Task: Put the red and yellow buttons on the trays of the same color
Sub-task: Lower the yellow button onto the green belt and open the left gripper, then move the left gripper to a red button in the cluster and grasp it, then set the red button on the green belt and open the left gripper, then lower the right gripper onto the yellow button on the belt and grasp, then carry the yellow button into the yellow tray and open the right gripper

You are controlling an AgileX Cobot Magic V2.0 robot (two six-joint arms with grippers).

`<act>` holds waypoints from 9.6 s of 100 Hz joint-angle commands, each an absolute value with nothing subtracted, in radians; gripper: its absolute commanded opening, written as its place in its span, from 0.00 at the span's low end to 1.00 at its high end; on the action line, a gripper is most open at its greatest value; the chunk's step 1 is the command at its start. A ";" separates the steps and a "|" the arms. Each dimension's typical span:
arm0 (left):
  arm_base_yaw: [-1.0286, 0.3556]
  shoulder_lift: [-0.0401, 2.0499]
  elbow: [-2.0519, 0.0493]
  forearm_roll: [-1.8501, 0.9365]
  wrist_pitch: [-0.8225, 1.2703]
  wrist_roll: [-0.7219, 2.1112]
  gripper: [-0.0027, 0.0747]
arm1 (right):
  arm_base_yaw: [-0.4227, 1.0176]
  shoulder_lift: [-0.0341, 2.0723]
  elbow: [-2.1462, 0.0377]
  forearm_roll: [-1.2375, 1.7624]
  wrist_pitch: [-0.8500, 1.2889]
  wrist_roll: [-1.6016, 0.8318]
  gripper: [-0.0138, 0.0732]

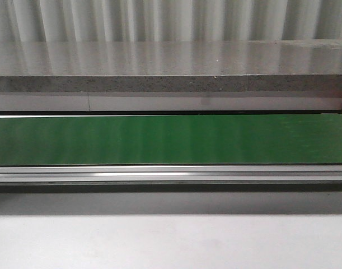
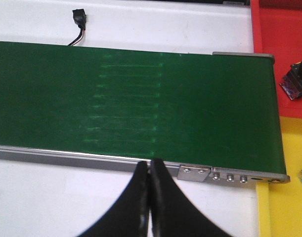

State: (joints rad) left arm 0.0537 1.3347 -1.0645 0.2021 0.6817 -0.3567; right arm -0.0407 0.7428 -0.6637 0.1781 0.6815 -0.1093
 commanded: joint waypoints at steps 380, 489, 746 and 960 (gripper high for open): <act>0.516 1.590 -0.996 -0.031 0.403 -0.229 0.01 | -0.041 0.736 -0.688 0.182 0.628 -0.115 0.08; 0.067 1.466 -0.996 0.000 0.500 -0.218 0.02 | -0.041 0.736 -0.688 0.182 0.628 -0.115 0.08; -0.195 0.429 -0.512 0.093 0.484 -0.138 0.01 | -0.041 0.736 -0.688 0.183 0.655 -0.115 0.40; -0.195 0.429 -0.512 0.091 0.459 -0.140 0.01 | -0.239 1.303 -1.235 0.249 0.862 -0.213 0.25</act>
